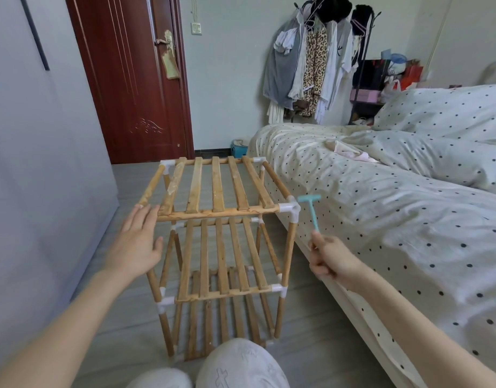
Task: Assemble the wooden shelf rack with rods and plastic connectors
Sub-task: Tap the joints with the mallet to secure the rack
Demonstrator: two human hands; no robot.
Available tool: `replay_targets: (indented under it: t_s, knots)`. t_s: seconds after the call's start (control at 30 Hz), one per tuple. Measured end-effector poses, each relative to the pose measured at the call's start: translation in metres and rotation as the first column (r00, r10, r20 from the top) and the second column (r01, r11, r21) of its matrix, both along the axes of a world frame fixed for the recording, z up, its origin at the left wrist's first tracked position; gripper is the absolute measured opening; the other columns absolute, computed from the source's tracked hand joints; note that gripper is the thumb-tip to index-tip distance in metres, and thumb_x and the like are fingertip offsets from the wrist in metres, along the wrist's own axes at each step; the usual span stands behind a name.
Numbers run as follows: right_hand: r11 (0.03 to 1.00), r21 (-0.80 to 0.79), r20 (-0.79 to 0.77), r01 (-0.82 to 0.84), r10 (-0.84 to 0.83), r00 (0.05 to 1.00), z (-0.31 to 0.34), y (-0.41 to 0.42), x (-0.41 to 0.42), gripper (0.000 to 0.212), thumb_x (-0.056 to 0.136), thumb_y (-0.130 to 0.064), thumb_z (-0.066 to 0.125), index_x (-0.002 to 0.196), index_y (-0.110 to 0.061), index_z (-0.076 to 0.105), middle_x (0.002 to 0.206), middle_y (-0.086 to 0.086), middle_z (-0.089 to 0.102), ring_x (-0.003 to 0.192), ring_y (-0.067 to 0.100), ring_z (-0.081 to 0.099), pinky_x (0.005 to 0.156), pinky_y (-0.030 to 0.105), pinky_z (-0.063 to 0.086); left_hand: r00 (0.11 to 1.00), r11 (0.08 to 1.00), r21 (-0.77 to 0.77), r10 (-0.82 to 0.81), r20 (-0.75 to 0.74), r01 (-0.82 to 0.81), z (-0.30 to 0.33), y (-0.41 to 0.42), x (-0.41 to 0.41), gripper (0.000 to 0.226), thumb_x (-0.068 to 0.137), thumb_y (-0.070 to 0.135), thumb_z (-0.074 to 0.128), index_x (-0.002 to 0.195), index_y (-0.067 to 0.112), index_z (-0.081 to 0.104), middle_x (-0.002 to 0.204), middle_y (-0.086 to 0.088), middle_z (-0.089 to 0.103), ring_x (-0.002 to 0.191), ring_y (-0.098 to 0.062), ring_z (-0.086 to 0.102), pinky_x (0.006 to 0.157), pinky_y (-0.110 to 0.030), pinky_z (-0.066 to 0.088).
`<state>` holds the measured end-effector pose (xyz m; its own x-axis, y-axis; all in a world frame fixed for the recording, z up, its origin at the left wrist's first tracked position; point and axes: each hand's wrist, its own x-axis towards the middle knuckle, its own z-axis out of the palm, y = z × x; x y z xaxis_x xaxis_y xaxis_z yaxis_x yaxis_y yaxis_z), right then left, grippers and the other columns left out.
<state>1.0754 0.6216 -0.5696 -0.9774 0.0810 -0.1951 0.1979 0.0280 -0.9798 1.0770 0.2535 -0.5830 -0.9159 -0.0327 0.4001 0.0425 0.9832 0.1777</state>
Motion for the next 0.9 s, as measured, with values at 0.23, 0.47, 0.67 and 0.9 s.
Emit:
replay_targets:
  t_s: [0.23,0.47,0.67,0.9]
  knots:
    - [0.977,-0.152,0.000,0.151,-0.152,0.988,0.000,-0.001,0.003,0.034,0.102,-0.025,0.026,0.070,-0.016,0.032,0.051,-0.003,0.025,0.030,0.006,0.020,0.031,0.015,0.016,1.000,1.000,0.004,0.031,0.001,-0.031,0.001,0.005,0.001,0.069,0.091,0.022,0.051,0.149,0.011,0.015,0.156,-0.007,0.014,0.145,-0.022,0.003,0.118,-0.038,0.012]
    - [0.975,-0.143,0.060,0.167,-0.160,0.985,-0.006,0.003,0.004,0.033,0.102,-0.026,0.027,0.072,-0.016,0.034,0.050,-0.004,0.026,0.030,0.006,0.020,0.031,0.013,0.017,0.999,0.999,-0.006,0.045,0.014,-0.045,0.003,0.007,0.004,0.069,0.091,0.019,0.051,0.149,0.012,0.015,0.156,-0.006,0.015,0.145,-0.021,0.003,0.118,-0.038,0.013]
    - [0.982,-0.035,-0.095,0.188,-0.190,0.977,-0.003,-0.016,0.000,0.032,0.100,-0.025,0.029,0.071,-0.015,0.038,0.051,-0.002,0.035,0.037,0.009,0.031,0.037,0.022,0.031,0.999,0.996,-0.078,0.048,-0.001,-0.048,0.005,0.003,0.006,0.068,0.088,0.012,0.052,0.148,0.010,0.021,0.153,-0.010,0.023,0.144,-0.025,0.012,0.117,-0.040,0.015]
    - [0.905,0.333,-0.507,0.264,-0.064,0.860,0.006,-0.067,-0.012,0.032,0.102,-0.028,0.026,0.075,-0.022,0.042,0.084,0.004,0.049,0.067,0.012,0.047,0.063,0.018,0.042,0.984,0.988,-0.076,0.121,-0.130,-0.131,-0.002,0.026,0.029,0.060,0.084,0.012,0.056,0.141,0.004,0.037,0.141,-0.017,0.042,0.137,-0.032,0.030,0.109,-0.049,0.027]
